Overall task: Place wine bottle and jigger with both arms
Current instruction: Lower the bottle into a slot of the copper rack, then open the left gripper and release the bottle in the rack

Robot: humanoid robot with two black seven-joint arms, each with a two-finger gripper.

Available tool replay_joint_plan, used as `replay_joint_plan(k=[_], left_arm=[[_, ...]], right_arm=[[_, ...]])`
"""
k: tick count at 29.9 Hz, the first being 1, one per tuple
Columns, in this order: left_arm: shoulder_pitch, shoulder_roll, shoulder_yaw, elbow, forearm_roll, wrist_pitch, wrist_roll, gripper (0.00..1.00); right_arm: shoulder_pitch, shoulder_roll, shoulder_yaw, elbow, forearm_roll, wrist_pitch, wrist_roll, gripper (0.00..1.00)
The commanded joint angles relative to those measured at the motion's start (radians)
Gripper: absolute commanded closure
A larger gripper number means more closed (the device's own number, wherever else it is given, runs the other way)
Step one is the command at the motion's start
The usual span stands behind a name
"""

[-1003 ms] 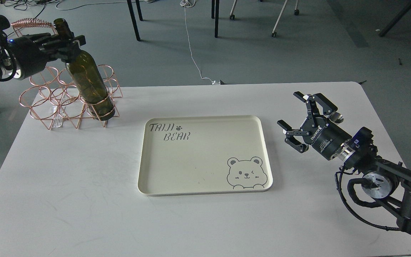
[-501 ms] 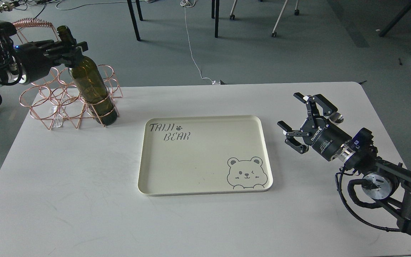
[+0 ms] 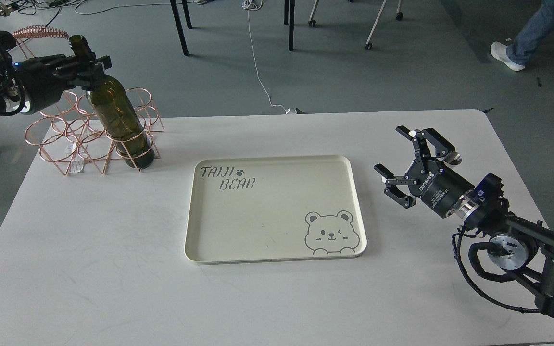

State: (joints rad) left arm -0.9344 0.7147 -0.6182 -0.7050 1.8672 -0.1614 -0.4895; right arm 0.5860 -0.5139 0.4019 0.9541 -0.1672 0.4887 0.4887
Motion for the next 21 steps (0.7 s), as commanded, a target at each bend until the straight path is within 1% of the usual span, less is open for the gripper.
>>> replay_joint_plan(k=[1,7,12,14,16,21], left_arm=[[0.000,0.002,0.000,0.001,0.000,0.000,0.001,0.68],[0.000,0.002,0.000,-0.001,0.001,0.000,0.001,0.65],[0.000,0.002,0.000,-0.001,0.000,0.000,0.001,0.54],[0.000,0.002,0.000,-0.001,0.000,-0.001,0.001,0.45],[0.000,0.002,0.000,-0.001,0.000,-0.001,0.001,0.32],[-0.001,0.003,0.000,-0.002,0.000,-0.001,0.001,0.15]], right_arm=[[0.000,0.000,0.000,0.000,0.000,0.000,0.000,0.01],[0.000,0.000,0.000,0.000,0.000,0.000,0.000,0.01],[0.000,0.000,0.000,0.000,0.000,0.000,0.000,0.01],[0.000,0.000,0.000,0.000,-0.002,0.000,0.000,0.01],[0.000,0.000,0.000,0.000,-0.002,0.000,0.000,0.01],[0.000,0.000,0.000,0.000,-0.002,0.000,0.000,0.01]])
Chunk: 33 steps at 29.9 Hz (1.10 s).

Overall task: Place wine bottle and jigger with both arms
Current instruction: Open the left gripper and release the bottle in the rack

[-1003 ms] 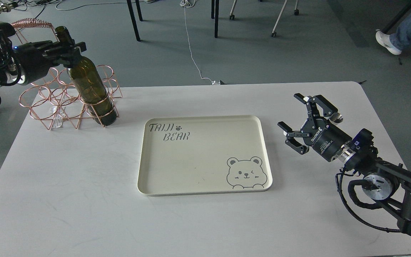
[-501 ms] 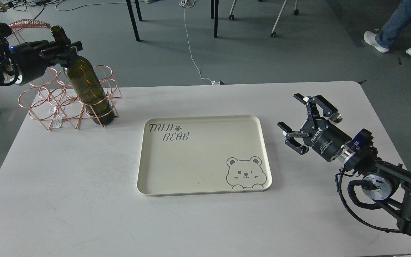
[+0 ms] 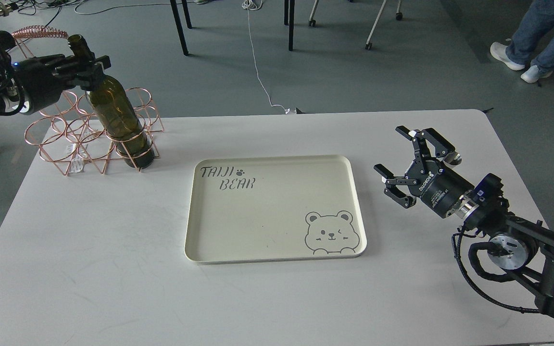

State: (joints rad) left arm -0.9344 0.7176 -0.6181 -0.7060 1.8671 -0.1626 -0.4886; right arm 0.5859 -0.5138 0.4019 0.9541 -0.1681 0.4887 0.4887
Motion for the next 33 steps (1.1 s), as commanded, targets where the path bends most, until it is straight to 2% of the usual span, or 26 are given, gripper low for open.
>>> replay_joint_plan(k=[1,3,6,8,10,12,13,14,17,19,20,22,23,33], left_arm=[[-0.001,0.000,0.000,-0.003,0.000,0.000,0.000,0.13],[-0.001,0.000,-0.002,-0.004,0.000,0.000,0.000,0.10],[-0.003,-0.001,-0.002,-0.007,0.000,0.000,0.000,0.10],[-0.003,0.002,0.000,-0.009,0.001,0.000,0.000,0.24],[-0.003,0.006,0.000,-0.010,0.003,-0.003,0.000,0.47],[0.000,0.008,0.000,-0.010,0.006,-0.012,0.000,0.75],[-0.003,0.008,0.000,-0.010,0.007,-0.015,0.000,0.85],[-0.003,0.006,0.000,-0.012,0.007,-0.021,0.000,0.89],[-0.004,0.008,0.000,-0.013,0.007,-0.029,0.000,0.91],[-0.006,0.005,0.000,-0.013,0.001,-0.026,0.000,0.86],[-0.006,0.003,0.000,-0.013,0.000,-0.025,0.000,0.75],[-0.009,0.000,-0.002,-0.013,0.000,-0.023,0.000,0.28],[-0.009,-0.001,-0.002,-0.013,0.000,-0.021,0.000,0.18],[-0.009,-0.001,-0.002,-0.017,0.000,-0.020,0.000,0.09]], right_arm=[[0.000,0.001,0.000,0.000,-0.001,0.000,0.000,0.01],[0.000,0.001,0.000,0.000,-0.001,0.000,0.000,0.01],[0.000,0.001,0.000,0.000,-0.001,0.000,0.000,0.01],[0.000,0.001,0.000,0.000,0.001,0.000,0.000,0.01],[0.000,0.001,0.000,0.000,-0.001,0.000,0.000,0.01],[0.000,0.001,0.000,0.000,-0.001,0.000,0.000,0.01],[0.000,0.001,0.000,0.000,-0.001,0.000,0.000,0.01],[0.000,0.001,0.000,0.000,-0.001,0.000,0.000,0.01],[0.000,0.000,0.000,0.000,-0.001,0.000,0.000,0.01],[0.000,0.001,0.000,0.000,-0.001,0.000,0.000,0.01],[0.000,0.001,0.000,0.000,0.001,0.000,0.000,0.01],[0.000,0.000,-0.002,0.000,-0.001,0.000,0.000,0.01],[0.000,0.000,-0.002,0.000,-0.001,0.000,0.000,0.01],[0.000,0.000,-0.002,0.002,-0.001,0.000,0.000,0.01]])
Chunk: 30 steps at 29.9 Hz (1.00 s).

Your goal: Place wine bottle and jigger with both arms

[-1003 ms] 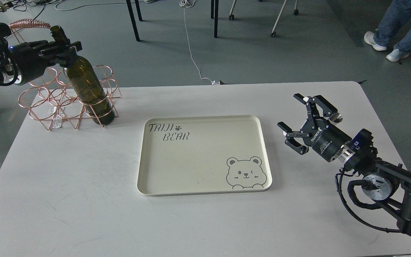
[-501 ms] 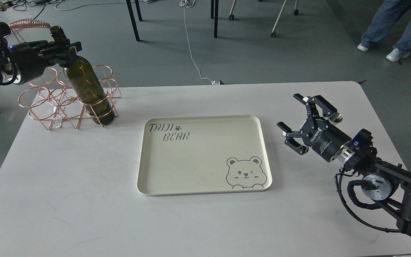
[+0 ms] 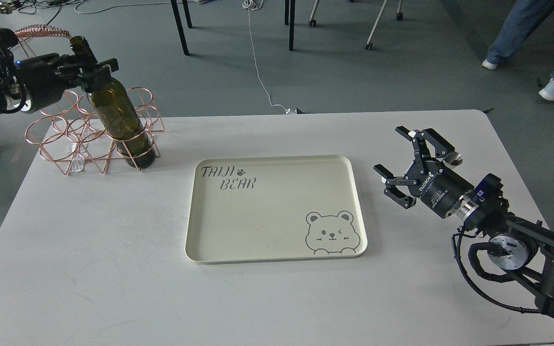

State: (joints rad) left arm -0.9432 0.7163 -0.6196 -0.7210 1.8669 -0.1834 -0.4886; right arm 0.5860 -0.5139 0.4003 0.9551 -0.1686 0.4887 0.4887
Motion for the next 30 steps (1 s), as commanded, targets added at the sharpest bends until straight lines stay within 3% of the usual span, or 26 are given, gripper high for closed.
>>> replay_joint_plan(k=[1,13,23,30], left_arm=[[0.000,0.000,0.000,-0.001,0.000,0.001,0.000,0.07],[-0.012,0.014,-0.003,-0.054,-0.049,-0.001,0.000,0.02],[-0.161,0.048,-0.002,-0.069,-0.054,-0.007,0.000,0.02],[-0.224,0.117,-0.003,-0.222,-0.260,-0.013,0.000,0.02]], right_arm=[[0.000,0.002,0.000,0.001,0.000,0.000,0.000,0.01],[0.000,0.000,0.000,0.001,-0.012,0.000,0.000,0.01],[0.000,0.000,0.003,0.001,-0.012,0.000,0.000,0.01],[0.000,0.002,0.028,0.001,-0.012,0.000,0.000,0.01]])
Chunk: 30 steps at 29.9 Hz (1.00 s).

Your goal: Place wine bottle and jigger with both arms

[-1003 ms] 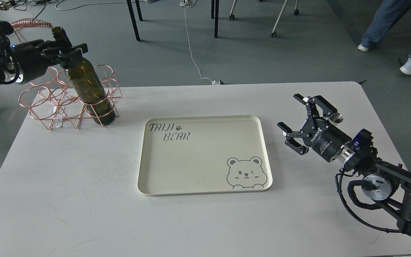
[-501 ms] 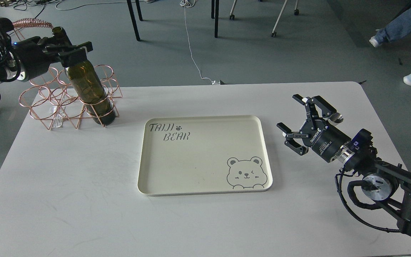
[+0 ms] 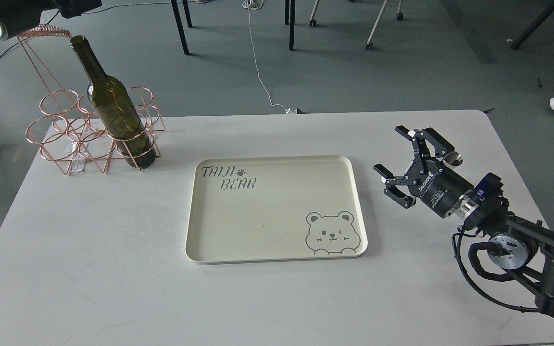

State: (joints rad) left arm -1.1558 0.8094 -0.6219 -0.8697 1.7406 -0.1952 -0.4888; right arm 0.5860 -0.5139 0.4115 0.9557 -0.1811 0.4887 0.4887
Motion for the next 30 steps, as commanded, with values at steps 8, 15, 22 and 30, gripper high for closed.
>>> replay_joint_plan(k=[8,15,22,30], left_arm=[[0.071,0.036,-0.008,-0.356,-0.705,0.000,0.000,0.02],[0.261,-0.039,-0.027,-0.495,-0.902,0.006,0.000,0.02],[0.556,-0.166,-0.156,-0.543,-1.018,-0.041,0.000,0.02],[0.790,-0.341,-0.324,-0.505,-1.190,-0.056,0.000,0.02]], right_arm=[[0.000,0.021,0.065,0.000,0.002,0.000,0.000,0.01],[0.000,0.049,0.134,-0.003,0.003,0.000,0.000,0.01],[0.005,0.055,0.219,-0.006,0.003,0.000,0.000,0.01],[0.034,0.058,0.227,-0.014,0.005,0.000,0.000,0.01]])
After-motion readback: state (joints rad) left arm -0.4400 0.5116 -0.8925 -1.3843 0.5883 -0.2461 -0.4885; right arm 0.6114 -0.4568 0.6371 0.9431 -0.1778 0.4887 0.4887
